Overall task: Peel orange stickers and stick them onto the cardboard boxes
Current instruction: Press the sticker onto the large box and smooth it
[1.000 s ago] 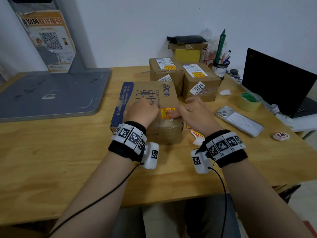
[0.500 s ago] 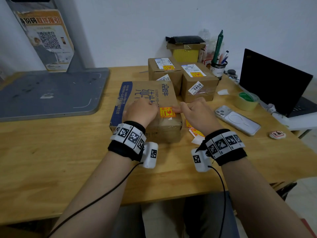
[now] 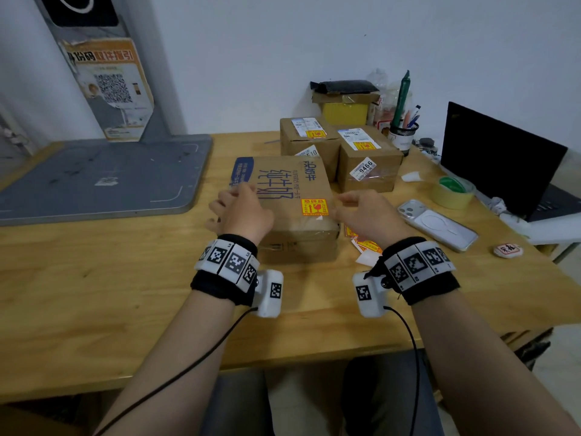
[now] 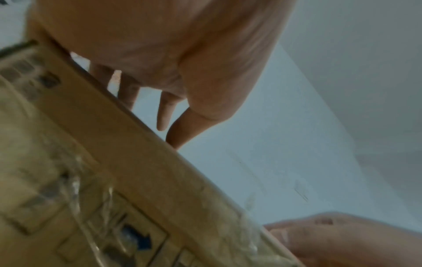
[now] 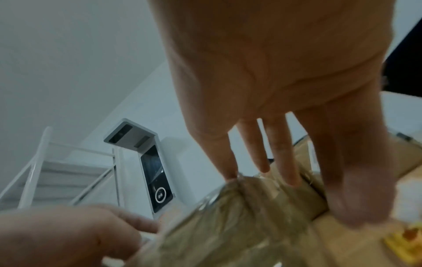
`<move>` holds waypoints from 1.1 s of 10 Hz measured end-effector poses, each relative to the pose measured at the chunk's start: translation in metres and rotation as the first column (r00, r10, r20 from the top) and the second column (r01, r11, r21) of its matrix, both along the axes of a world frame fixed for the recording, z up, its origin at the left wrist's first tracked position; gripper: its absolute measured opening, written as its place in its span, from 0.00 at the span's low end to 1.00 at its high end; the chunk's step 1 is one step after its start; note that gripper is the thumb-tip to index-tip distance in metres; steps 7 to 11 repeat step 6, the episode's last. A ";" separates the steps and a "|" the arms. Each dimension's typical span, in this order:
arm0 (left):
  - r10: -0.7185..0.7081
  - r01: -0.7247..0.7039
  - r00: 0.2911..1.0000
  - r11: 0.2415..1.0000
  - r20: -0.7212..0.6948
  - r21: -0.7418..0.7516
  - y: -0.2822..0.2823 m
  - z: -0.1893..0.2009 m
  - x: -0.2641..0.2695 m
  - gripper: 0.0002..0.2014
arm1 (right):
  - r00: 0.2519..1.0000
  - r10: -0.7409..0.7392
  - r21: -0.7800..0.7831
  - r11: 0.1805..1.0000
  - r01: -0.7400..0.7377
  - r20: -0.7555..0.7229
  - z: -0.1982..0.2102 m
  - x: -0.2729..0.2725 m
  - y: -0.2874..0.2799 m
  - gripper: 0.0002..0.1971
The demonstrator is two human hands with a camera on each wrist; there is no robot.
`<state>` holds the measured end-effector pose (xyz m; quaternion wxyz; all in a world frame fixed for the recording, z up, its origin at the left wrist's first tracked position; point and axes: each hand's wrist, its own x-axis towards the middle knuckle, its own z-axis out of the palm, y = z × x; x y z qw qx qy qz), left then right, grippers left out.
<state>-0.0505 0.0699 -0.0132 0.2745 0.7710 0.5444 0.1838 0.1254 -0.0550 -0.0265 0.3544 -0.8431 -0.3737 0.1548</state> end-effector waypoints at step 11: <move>-0.050 0.050 0.994 0.999 0.099 0.004 0.052 0.009 0.004 0.22 | 0.999 0.036 -0.106 0.994 -0.039 -0.029 0.041 -0.005 0.048 0.19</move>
